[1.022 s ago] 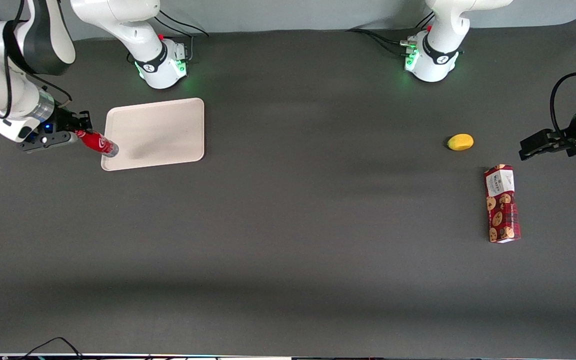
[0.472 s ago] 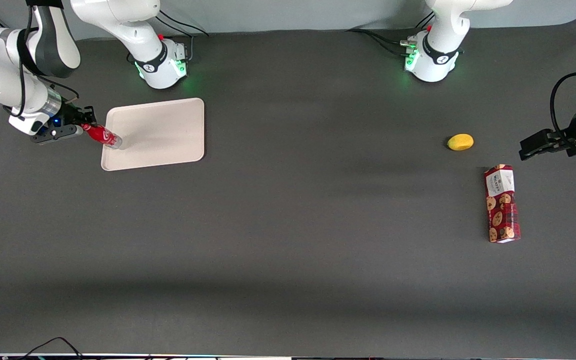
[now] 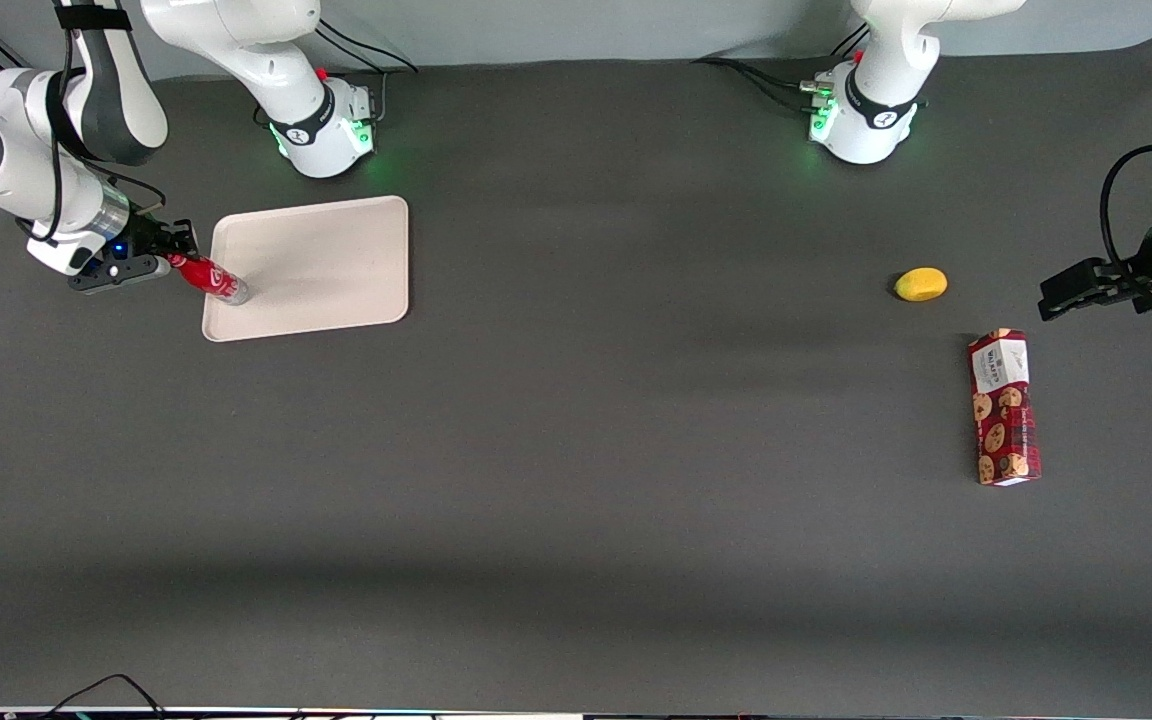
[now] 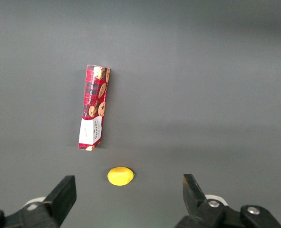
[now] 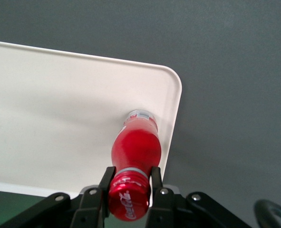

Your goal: Place coke bottle on tray

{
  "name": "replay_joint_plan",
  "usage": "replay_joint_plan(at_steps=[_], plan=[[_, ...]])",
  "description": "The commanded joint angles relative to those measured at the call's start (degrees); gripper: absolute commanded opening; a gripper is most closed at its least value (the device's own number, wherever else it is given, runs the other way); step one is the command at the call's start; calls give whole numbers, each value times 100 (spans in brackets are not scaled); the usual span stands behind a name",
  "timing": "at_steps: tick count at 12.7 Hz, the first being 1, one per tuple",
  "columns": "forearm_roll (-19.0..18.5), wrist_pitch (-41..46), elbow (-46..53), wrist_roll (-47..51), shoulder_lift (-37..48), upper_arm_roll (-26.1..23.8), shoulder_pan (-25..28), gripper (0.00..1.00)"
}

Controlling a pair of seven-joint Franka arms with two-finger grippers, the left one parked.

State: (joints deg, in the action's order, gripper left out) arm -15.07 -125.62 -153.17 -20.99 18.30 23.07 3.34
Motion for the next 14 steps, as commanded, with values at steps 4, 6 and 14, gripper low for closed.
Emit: replay_joint_plan(at_steps=[4, 6, 14], plan=[[-119, -121, 24, -37, -72, 110, 0, 100], [-58, 150, 259, 16, 25, 102, 43, 100], [1049, 2504, 3922, 786, -483, -881, 334, 100]])
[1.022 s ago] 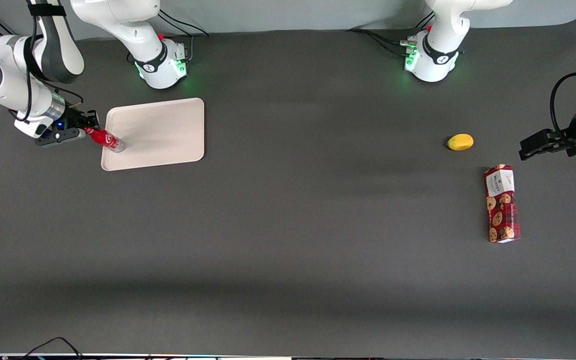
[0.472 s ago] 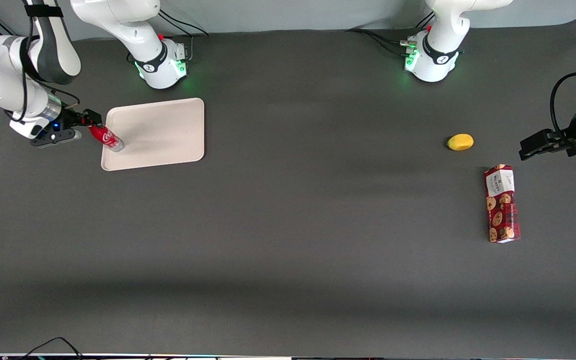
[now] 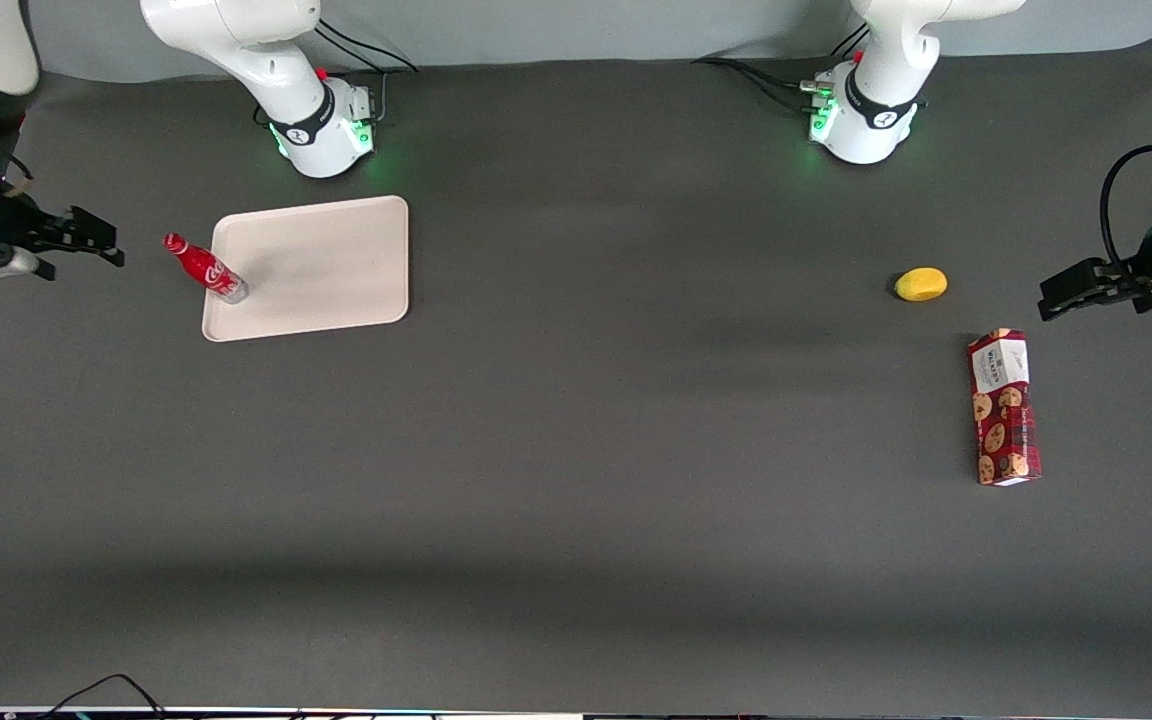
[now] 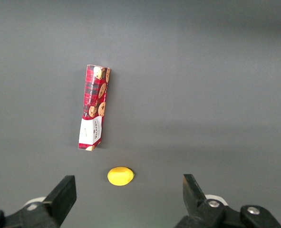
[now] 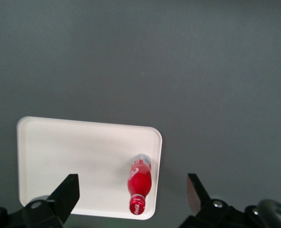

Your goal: Place coke bottle on tray

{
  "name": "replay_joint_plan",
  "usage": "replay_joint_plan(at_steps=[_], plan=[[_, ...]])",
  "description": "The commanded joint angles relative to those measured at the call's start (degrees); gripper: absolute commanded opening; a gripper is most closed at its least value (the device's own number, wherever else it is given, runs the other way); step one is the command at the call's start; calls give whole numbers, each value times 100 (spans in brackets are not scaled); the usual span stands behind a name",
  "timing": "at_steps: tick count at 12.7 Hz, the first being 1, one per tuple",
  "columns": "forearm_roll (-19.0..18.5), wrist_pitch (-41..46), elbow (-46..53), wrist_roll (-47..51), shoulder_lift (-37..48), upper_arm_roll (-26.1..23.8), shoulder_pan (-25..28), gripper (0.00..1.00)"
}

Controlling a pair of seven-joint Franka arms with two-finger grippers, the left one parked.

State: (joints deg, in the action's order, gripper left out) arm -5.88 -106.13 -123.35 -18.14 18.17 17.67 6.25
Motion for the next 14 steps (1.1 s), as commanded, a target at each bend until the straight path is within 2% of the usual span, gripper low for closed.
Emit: replay_joint_plan(at_steps=[1, 2, 4, 7, 14], plan=[[209, 784, 1345, 844, -612, -509, 52, 100], [341, 934, 1662, 1178, -752, -763, 61, 100], [377, 962, 1963, 1758, -850, -1106, 61, 100], [824, 927, 2533, 1787, -1384, -1152, 61, 100], [790, 945, 2808, 1998, -1650, -1161, 52, 100]])
